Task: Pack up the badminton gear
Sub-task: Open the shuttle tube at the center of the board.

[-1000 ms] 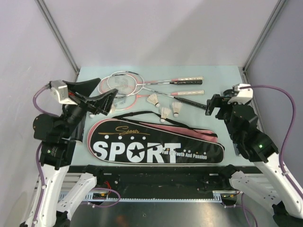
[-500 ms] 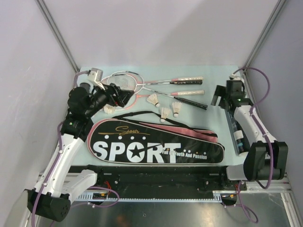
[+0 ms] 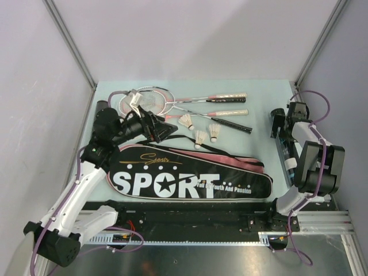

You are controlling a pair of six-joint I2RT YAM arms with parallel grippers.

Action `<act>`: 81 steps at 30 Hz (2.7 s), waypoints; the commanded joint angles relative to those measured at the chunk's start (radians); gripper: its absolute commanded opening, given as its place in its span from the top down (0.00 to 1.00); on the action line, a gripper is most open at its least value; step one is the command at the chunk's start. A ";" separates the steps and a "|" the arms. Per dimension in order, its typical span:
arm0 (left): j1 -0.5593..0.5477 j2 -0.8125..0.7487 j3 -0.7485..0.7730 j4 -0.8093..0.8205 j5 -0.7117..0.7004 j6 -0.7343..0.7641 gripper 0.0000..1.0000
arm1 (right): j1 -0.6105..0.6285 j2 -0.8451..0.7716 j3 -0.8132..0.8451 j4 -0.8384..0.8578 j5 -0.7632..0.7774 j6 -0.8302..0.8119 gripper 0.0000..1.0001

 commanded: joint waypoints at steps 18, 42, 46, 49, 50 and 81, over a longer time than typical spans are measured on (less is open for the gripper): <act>-0.105 0.172 0.048 0.032 0.033 -0.003 0.06 | 0.130 0.237 0.160 0.196 0.173 -0.247 0.33; -0.250 0.687 0.487 0.051 0.219 -0.031 0.54 | 0.648 -0.663 -0.321 0.076 -0.229 -0.544 0.66; -0.285 0.707 0.499 0.051 0.222 -0.040 0.50 | 0.684 -0.740 -0.352 0.073 -0.220 -0.566 0.65; -0.297 0.743 0.508 0.051 0.252 -0.094 0.48 | 0.707 -0.762 -0.360 0.077 -0.199 -0.573 0.65; -0.299 0.750 0.508 0.051 0.262 -0.106 0.49 | 0.714 -0.762 -0.363 0.084 -0.186 -0.573 0.65; -0.373 0.720 0.506 0.051 0.282 -0.151 1.00 | 0.819 -0.773 -0.464 0.334 0.035 -0.593 0.24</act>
